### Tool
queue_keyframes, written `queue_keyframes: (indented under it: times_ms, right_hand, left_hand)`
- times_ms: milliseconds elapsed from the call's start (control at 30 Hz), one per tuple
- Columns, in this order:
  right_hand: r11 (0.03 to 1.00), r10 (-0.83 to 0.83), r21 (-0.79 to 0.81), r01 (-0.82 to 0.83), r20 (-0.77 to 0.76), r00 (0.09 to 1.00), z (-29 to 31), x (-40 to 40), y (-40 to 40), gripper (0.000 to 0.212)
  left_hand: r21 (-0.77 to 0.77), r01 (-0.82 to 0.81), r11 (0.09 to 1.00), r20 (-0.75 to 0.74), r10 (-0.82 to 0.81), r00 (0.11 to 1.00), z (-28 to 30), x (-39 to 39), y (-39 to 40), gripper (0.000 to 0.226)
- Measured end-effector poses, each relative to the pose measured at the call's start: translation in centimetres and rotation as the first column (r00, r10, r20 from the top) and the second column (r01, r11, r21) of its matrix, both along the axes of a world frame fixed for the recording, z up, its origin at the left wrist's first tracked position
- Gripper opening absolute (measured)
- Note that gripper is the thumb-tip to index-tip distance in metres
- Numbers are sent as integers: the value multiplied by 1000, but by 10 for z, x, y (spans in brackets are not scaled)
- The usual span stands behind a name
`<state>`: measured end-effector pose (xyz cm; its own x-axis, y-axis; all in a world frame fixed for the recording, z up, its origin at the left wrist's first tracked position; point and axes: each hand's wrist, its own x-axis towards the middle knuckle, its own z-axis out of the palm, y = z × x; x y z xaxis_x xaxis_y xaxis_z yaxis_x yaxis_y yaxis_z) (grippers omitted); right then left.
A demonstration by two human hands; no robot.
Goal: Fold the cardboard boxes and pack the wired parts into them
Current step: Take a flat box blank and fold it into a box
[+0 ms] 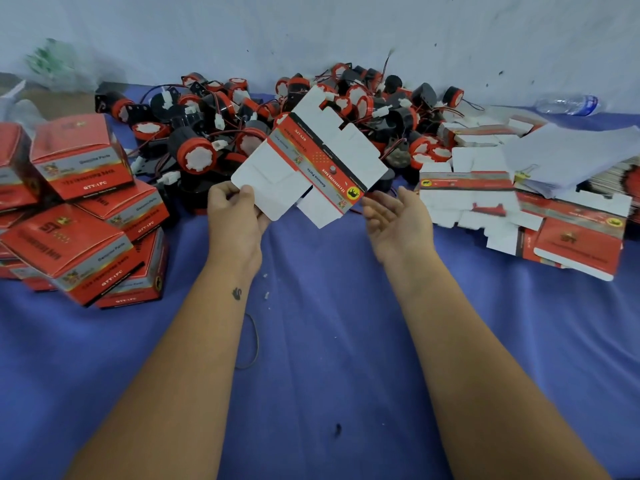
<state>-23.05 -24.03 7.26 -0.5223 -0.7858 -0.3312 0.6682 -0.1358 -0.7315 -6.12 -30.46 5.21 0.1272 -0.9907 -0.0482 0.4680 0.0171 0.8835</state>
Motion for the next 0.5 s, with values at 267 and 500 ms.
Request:
queue_keyframes:
  times_ms: [267, 500]
  right_hand:
    - [977, 94, -155, -148, -309, 946, -3, 10, -3, 7]
    - [901, 131, -397, -173, -131, 983, 0, 11, 1, 19]
  left_hand:
    - [-153, -57, 987, 280, 98, 955, 0, 1, 7, 32]
    - [-689, 309, 656, 675, 425, 603, 2, -2, 24, 37]
